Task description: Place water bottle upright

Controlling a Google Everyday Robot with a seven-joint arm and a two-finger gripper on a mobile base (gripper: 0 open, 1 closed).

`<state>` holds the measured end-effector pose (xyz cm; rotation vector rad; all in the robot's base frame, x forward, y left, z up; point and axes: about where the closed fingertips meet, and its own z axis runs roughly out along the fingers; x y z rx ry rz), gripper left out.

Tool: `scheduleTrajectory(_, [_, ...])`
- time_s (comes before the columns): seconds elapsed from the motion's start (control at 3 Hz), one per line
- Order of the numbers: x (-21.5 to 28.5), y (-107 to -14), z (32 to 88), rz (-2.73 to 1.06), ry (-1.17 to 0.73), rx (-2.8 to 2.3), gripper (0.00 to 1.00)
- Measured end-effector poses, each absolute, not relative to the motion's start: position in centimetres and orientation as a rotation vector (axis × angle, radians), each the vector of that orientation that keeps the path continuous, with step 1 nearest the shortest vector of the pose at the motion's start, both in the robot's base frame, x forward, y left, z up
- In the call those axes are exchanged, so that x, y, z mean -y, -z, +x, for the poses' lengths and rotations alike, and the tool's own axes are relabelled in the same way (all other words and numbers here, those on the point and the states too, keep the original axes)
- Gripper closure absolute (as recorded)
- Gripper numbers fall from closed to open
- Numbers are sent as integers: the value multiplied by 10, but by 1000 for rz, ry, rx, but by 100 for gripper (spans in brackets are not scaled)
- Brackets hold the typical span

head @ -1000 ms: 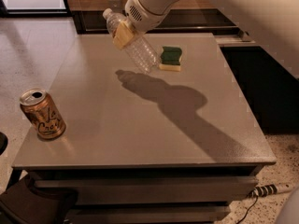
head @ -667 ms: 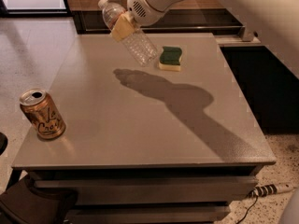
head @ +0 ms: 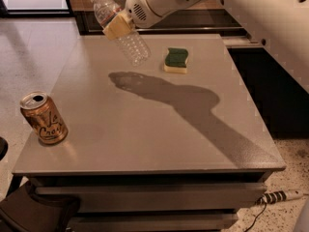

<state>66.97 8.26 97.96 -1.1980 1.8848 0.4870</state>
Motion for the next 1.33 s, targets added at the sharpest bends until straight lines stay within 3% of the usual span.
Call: scheduleTrajectory(1.33, [-114,-938,655,-1008,-717,-1630,100])
